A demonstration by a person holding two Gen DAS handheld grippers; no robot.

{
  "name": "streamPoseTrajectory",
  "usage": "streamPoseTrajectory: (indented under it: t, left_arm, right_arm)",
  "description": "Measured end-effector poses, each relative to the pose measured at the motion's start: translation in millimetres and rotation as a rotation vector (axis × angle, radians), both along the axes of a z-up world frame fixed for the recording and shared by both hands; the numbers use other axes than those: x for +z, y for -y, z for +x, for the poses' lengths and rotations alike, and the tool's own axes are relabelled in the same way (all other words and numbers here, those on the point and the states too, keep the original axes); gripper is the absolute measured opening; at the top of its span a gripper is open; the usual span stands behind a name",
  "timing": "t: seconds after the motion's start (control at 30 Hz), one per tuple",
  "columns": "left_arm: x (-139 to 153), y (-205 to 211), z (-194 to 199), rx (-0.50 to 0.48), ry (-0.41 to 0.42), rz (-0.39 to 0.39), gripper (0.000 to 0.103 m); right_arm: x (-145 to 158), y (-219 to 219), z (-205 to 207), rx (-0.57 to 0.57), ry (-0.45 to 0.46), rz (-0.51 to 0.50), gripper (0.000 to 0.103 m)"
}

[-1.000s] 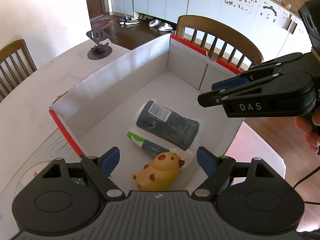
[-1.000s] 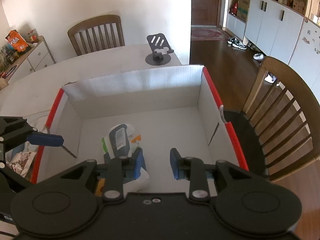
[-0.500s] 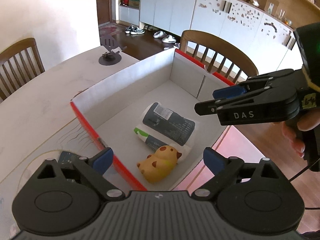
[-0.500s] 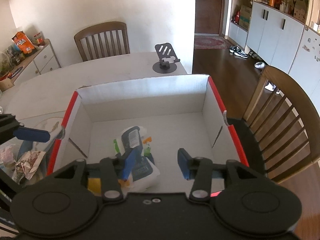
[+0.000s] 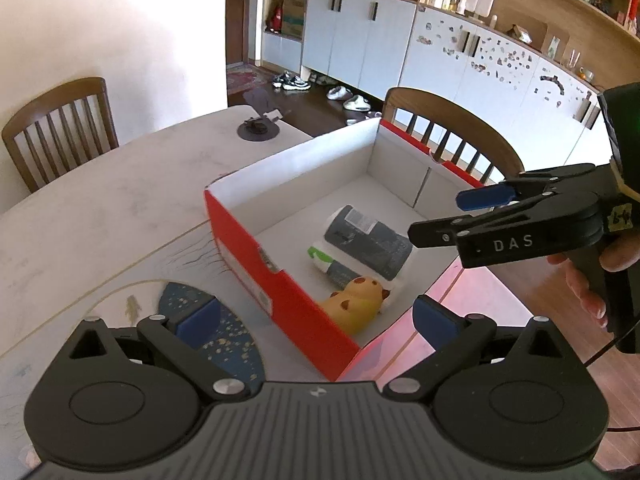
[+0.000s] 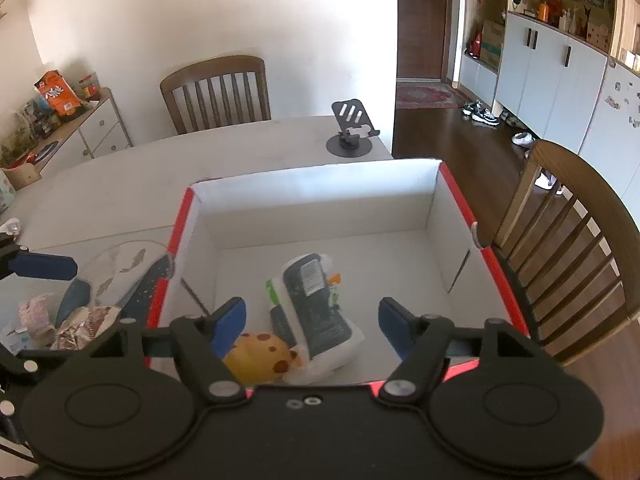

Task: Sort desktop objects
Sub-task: 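Withdraw both tools from red box back toward the table pile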

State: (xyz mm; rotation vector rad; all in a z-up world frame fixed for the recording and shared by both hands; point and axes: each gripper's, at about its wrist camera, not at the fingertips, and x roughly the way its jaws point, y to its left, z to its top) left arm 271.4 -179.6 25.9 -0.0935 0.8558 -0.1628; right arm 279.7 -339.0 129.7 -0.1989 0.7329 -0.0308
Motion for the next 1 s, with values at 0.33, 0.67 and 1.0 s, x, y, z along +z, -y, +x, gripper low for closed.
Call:
streamPoseTrajectory:
  t: [0.33, 0.67, 1.0]
  left_arm:
    - [2.1, -32.5, -34.2, 0.041, 0.024, -0.020, 0.103]
    - [2.2, -72.2, -75.2, 0.069, 0.028, -0.046, 0.103]
    - [-0.8, -106.6, -112.2, 0.076, 0.021, -0.043, 0.103]
  right_arm:
    - [-5.8, -36.8, -18.2, 0.009, 0.013, 0.005, 0.081]
    - [-16.1, -84.5, -34.8, 0.027, 0.017, 0.011, 0.081]
    - [-28.0, -130.1, -42.6, 0.045, 0.011, 0.013, 0.082]
